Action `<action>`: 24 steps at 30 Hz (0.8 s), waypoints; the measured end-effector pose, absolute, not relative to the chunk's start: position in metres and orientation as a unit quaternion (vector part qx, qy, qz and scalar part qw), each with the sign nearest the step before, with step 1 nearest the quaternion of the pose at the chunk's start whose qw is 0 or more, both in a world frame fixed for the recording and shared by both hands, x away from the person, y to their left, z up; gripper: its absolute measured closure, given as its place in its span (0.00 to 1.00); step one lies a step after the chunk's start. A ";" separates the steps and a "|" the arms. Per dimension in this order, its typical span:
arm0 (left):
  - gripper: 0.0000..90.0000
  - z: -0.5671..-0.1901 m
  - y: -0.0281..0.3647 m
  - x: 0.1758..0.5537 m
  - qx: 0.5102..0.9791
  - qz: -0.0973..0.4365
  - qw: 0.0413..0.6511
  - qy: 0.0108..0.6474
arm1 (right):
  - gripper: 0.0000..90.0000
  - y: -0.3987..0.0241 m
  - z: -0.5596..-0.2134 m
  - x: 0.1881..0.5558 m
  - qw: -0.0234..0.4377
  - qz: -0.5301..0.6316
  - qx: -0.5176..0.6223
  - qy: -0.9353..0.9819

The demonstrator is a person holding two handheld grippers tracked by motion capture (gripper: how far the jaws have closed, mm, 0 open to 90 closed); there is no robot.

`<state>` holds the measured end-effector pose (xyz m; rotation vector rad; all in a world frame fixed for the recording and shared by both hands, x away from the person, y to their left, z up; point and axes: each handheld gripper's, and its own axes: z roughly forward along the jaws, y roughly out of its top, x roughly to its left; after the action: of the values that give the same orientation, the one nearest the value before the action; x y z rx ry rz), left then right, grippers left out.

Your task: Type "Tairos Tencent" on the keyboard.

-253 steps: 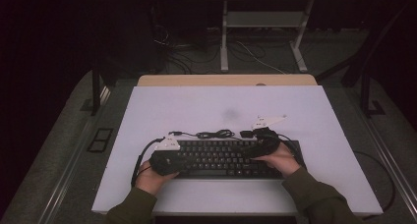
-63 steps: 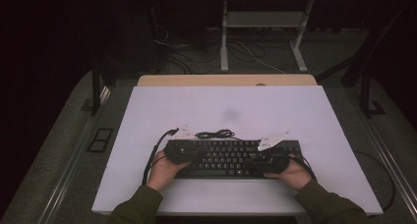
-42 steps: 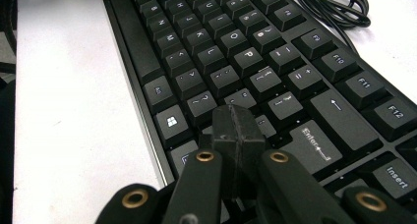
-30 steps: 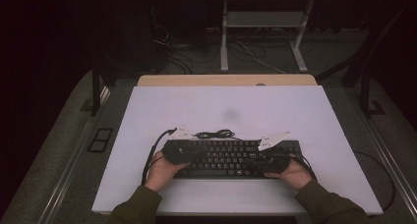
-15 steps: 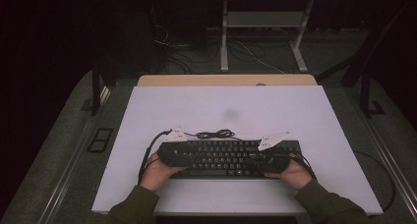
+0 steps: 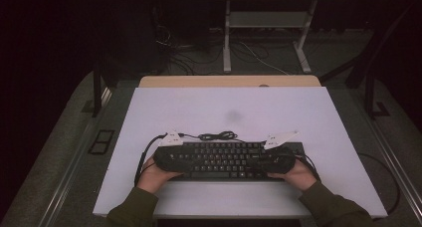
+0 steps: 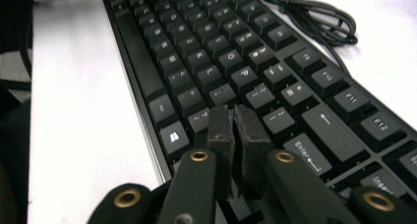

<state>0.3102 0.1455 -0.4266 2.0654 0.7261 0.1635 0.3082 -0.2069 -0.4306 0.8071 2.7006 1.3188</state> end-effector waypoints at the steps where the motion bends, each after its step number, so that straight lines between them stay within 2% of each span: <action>1: 0.41 -0.427 0.146 0.310 0.837 0.067 0.456 0.295 | 0.91 -0.207 -0.430 0.309 0.013 0.427 0.262 0.866; 15: 0.42 -0.428 0.153 0.308 0.834 0.073 0.455 0.304 | 0.58 -0.199 -0.426 0.317 0.008 0.450 0.272 0.851; 18: 0.45 -0.428 0.153 0.308 0.834 0.074 0.453 0.307 | 0.51 -0.197 -0.426 0.318 0.014 0.452 0.278 0.848; 24: 0.53 -0.428 0.155 0.309 0.835 0.078 0.448 0.311 | 0.45 -0.191 -0.423 0.325 0.018 0.458 0.281 0.843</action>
<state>0.3088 0.1549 -0.4282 2.0663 0.7685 0.1933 0.3247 -0.1906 -0.4231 0.8736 2.6172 1.4237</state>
